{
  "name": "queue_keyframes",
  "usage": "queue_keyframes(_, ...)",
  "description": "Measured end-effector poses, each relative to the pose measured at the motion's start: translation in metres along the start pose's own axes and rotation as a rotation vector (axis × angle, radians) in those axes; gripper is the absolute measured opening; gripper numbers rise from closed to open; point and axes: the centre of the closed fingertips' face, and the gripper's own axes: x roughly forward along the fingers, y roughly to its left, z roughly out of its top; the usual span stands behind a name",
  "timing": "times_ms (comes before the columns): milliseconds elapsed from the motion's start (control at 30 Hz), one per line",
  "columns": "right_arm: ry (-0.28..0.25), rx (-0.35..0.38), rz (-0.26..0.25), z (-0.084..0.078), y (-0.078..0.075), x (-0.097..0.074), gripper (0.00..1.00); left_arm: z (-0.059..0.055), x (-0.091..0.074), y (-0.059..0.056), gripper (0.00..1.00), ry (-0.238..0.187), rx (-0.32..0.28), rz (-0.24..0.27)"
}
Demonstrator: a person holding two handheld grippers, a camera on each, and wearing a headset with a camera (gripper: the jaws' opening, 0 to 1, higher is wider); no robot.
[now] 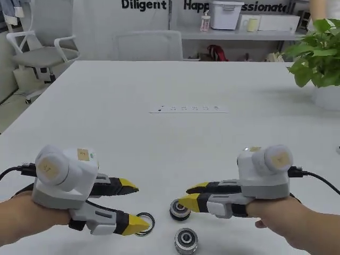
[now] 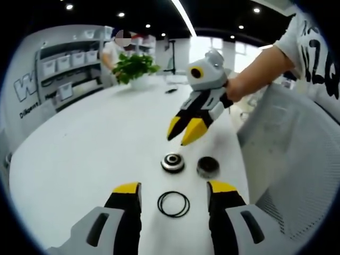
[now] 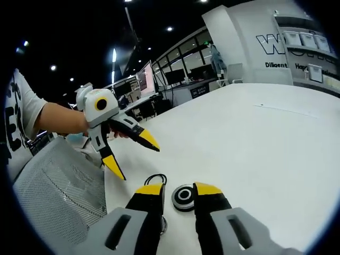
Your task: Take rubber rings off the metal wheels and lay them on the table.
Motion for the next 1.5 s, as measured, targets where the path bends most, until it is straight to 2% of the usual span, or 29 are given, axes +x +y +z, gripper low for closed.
queue_keyframes(267, 0.019, -0.016, -0.019, -0.012, -0.008, -0.004, 0.20, 0.008, 0.018, 0.002, 0.47, -0.008, -0.010, -0.006)
queue_keyframes(467, 0.054, -0.055, -0.009, -0.024, -0.007, -0.001, 0.20, 0.008, 0.030, 0.001, 0.46, -0.002, -0.017, -0.013)
queue_keyframes(833, 0.098, -0.100, -0.002, -0.037, -0.010, 0.003, 0.21, 0.009, 0.052, -0.004, 0.40, 0.009, -0.041, -0.031)
queue_keyframes(967, 0.105, -0.103, 0.000, -0.039, -0.010, 0.005, 0.21, 0.009, 0.058, -0.005, 0.39, 0.015, -0.047, -0.036)
queue_keyframes(1267, 0.104, -0.102, -0.002, -0.041, -0.011, 0.005, 0.22, 0.016, 0.071, -0.002, 0.33, 0.009, -0.060, -0.032)
queue_keyframes(1500, 0.101, -0.096, -0.006, -0.042, -0.012, 0.005, 0.22, 0.014, 0.080, -0.001, 0.23, 0.027, -0.059, -0.021)
